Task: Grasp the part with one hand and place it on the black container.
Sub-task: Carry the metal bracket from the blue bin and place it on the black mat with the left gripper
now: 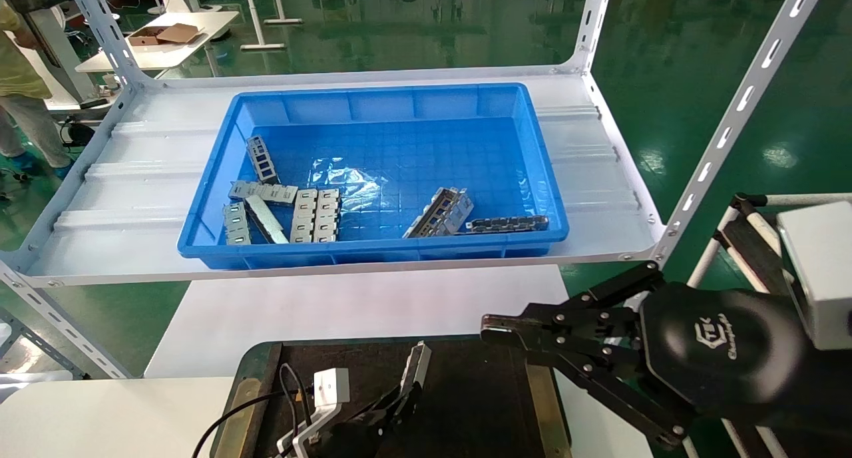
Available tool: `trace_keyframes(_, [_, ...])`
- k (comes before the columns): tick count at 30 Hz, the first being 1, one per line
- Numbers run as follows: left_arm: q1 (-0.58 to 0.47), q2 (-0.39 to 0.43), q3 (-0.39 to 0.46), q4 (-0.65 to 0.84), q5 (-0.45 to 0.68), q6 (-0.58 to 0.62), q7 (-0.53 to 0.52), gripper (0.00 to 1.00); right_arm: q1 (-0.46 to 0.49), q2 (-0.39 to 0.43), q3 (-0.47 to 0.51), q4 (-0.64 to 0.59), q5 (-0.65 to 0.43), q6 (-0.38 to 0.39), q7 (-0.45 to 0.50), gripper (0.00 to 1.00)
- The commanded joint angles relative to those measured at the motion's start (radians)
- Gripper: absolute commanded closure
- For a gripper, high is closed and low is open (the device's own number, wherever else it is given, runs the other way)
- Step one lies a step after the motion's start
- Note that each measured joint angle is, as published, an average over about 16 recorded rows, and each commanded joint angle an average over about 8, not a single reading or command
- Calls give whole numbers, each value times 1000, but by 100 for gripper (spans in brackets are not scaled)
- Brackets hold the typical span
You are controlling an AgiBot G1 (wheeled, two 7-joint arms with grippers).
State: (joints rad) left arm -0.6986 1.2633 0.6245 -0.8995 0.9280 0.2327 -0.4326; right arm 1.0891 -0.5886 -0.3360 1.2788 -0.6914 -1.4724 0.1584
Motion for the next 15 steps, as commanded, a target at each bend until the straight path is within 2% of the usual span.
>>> trace_keyframes(1, [-2,7,1,8,-2,-12,-6,100,0,0,0,0,0,0,0,100])
trace_keyframes(11, [-1,27,17,13,-7,-55,-33,100,0,0,0,0,0,0,0,98])
trace_keyframes(12, [0,28,19,11,-7,-60,-36,100,0,0,0,0,0,0,0,90])
trace_keyframes(15, [3,31,26,6,-8,-75,-44,93,0,0,0,0,0,0,0,54])
